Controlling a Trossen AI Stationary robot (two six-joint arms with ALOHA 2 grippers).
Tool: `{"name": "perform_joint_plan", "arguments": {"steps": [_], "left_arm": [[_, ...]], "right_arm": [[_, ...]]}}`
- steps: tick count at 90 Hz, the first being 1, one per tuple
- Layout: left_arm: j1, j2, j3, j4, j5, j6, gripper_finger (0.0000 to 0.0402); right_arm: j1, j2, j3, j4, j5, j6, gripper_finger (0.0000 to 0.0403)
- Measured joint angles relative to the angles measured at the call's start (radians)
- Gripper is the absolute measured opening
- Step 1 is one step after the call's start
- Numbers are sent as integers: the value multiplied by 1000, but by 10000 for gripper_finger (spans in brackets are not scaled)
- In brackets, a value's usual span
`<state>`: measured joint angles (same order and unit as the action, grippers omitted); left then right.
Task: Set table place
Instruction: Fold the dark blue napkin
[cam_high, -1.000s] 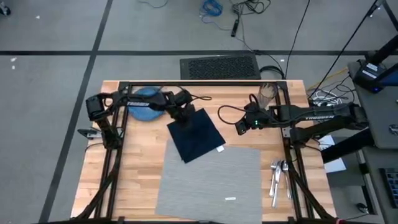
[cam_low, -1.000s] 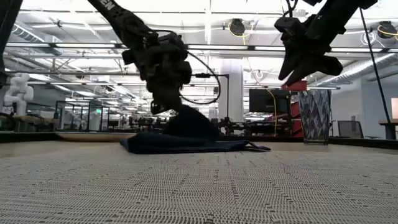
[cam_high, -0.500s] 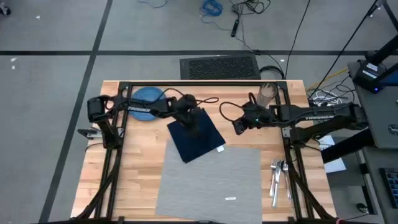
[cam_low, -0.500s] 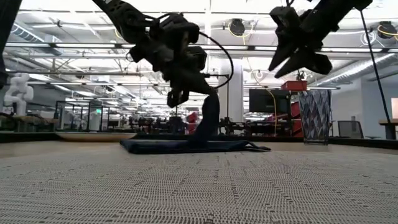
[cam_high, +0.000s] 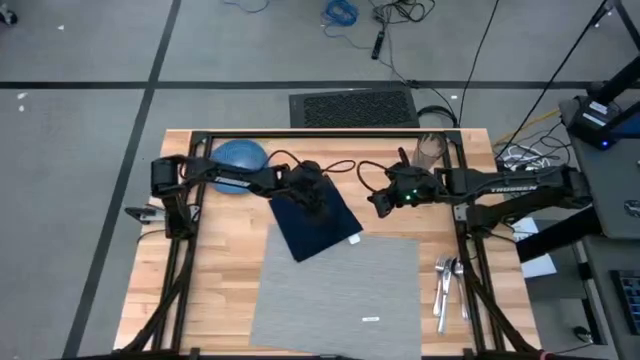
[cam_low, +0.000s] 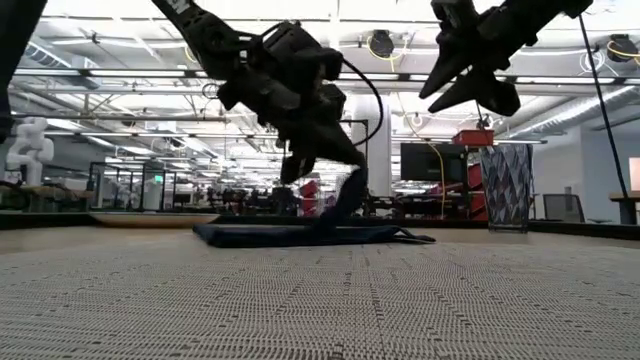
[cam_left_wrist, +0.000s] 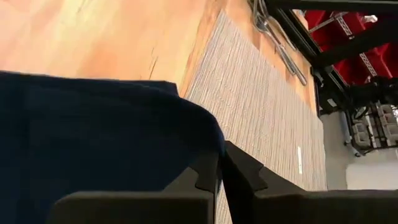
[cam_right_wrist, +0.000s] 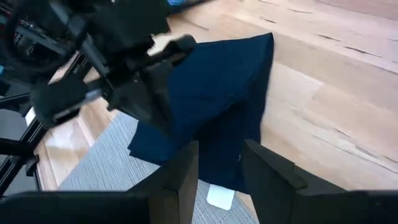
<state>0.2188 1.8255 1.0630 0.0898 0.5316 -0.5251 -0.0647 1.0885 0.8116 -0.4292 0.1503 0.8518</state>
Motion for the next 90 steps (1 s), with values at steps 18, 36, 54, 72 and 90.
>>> {"name": "perform_joint_plan", "arguments": {"steps": [18,36,54,72,90], "left_arm": [[-19,71,0,123,-10,-75,0],[-24,124,0,220,-13,-125,0],[-24,131,0,255,-14,-149,0],[-24,131,0,261,-13,-150,0],[-25,131,0,262,-13,-147,0]], "right_arm": [[0,0,0,-2,0,-8,110],[0,0,0,-7,1,-26,110],[0,0,0,-10,1,-27,110],[0,0,0,-10,1,-31,110],[0,0,0,-10,1,-32,110]]}}
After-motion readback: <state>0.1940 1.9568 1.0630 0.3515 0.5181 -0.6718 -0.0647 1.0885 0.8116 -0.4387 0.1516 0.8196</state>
